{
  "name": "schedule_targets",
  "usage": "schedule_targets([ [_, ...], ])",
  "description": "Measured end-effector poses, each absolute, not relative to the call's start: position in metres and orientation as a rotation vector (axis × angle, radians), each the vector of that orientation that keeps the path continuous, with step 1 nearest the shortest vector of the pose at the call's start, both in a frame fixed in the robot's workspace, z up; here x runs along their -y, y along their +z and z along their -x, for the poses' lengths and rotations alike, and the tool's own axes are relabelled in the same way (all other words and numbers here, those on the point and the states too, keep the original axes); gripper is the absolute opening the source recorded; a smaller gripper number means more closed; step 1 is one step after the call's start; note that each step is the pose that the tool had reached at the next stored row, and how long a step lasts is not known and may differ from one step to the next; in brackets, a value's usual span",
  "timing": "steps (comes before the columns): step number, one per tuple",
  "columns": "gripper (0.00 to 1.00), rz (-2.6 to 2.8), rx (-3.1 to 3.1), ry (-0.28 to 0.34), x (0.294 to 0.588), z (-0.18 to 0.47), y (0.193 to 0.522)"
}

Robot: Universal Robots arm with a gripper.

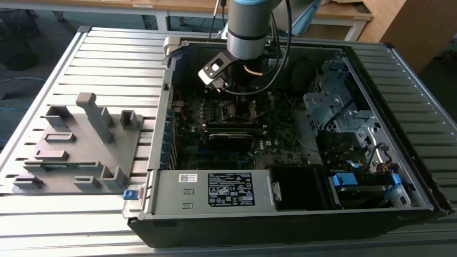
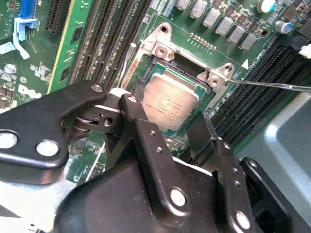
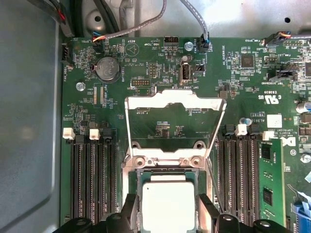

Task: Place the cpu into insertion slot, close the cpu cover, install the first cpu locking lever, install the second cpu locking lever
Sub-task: 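Place the cpu into insertion slot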

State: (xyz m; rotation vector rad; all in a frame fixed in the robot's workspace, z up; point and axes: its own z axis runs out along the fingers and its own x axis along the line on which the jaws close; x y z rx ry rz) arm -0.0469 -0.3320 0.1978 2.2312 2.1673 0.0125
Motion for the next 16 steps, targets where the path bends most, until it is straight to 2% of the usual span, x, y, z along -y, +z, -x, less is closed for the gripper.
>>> schedule_targets([
  [16,0.61,-2.231,-2.167,0.013,0.3320,0.0469,0.2013],
])
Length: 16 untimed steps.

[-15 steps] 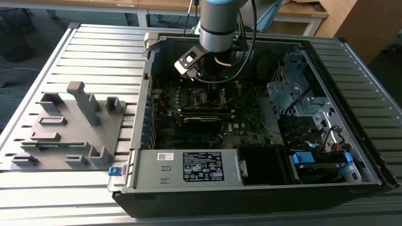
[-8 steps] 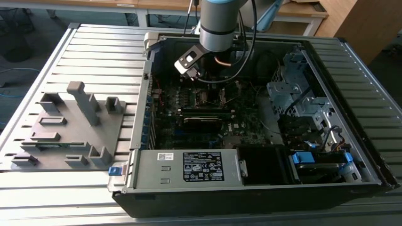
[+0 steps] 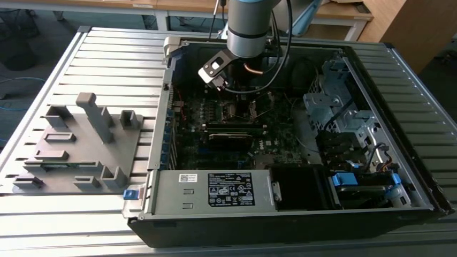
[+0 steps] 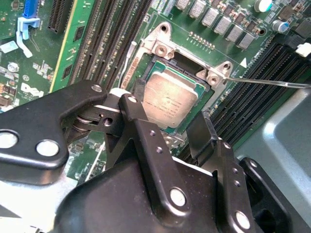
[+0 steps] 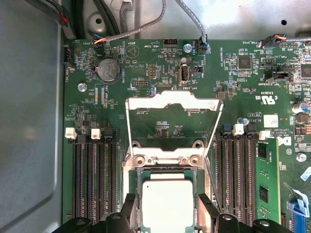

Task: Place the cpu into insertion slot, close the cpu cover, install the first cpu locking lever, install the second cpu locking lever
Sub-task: 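Place the cpu into insertion slot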

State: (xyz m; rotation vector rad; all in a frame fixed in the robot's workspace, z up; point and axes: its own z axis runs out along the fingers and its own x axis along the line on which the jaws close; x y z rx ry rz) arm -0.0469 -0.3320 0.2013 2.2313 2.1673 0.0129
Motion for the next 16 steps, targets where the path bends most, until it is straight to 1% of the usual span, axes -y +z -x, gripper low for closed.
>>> schedule_targets([
  [16,0.61,-2.231,-2.167,0.013,0.3320,0.0469,0.2021],
])
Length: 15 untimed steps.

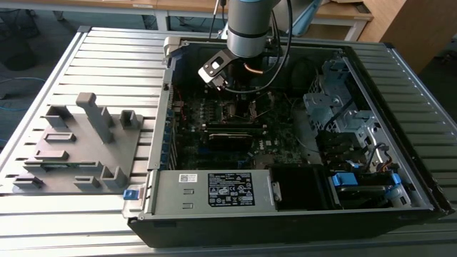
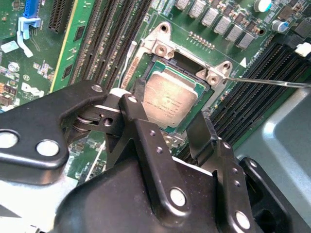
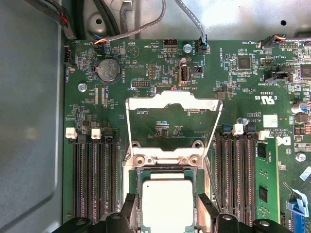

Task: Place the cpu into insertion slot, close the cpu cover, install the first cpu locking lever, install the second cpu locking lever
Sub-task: 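Place the cpu into insertion slot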

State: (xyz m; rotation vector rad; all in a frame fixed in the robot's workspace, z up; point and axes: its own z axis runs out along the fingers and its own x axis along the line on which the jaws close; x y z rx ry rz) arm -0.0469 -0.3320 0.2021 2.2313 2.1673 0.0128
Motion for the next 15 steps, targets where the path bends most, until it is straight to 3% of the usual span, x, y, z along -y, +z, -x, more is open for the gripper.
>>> schedule_targets([
  [2,0.60,-2.231,-2.167,0.013,0.3320,0.0469,0.2021],
  [4,0.47,-2.231,-2.167,0.013,0.3320,0.0469,0.2021],
  [7,0.42,-2.231,-2.167,0.013,0.3320,0.0469,0.2021],
  [10,0.24,-2.231,-2.167,0.013,0.3320,0.0469,0.2021],
  [15,0.10,-2.231,-2.167,0.013,0.3320,0.0469,0.2021],
])
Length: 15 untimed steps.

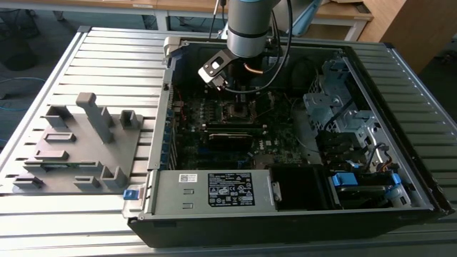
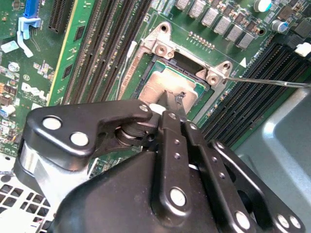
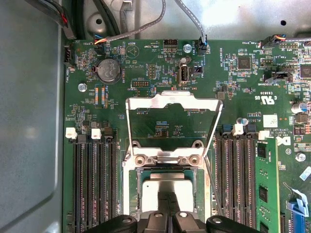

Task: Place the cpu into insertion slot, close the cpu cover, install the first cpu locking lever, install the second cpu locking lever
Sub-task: 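Place the cpu into insertion slot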

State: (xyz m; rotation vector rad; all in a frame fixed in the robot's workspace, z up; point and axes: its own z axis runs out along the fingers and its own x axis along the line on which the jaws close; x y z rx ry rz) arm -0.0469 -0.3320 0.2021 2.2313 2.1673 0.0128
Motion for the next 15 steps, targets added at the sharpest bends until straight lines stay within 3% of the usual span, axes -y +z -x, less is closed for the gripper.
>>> schedule_targets([
  [15,0.10,-2.231,-2.167,0.013,0.3320,0.0469,0.2045],
])
